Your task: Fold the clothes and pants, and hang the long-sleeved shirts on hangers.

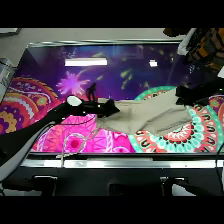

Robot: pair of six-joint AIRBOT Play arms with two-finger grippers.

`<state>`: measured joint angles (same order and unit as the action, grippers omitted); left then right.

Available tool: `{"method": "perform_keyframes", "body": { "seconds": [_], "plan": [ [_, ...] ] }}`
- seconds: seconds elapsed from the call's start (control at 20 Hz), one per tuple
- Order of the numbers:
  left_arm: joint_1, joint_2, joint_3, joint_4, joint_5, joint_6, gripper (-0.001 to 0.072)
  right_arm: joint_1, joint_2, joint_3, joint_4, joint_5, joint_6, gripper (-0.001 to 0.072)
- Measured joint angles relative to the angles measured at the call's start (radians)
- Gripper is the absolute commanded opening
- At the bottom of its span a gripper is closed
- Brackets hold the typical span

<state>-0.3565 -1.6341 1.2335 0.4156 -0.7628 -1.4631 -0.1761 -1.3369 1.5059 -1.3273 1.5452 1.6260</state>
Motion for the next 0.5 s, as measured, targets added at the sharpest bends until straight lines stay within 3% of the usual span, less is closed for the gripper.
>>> {"method": "perform_keyframes", "body": {
  "seconds": [0.5],
  "plan": [
    [-0.266,-0.364,0.537,0.396,-0.178,-0.449,0.0022,0.000,0.087,-0.010,0.026,0.014,-0.048,0.0019]
  ]
}}
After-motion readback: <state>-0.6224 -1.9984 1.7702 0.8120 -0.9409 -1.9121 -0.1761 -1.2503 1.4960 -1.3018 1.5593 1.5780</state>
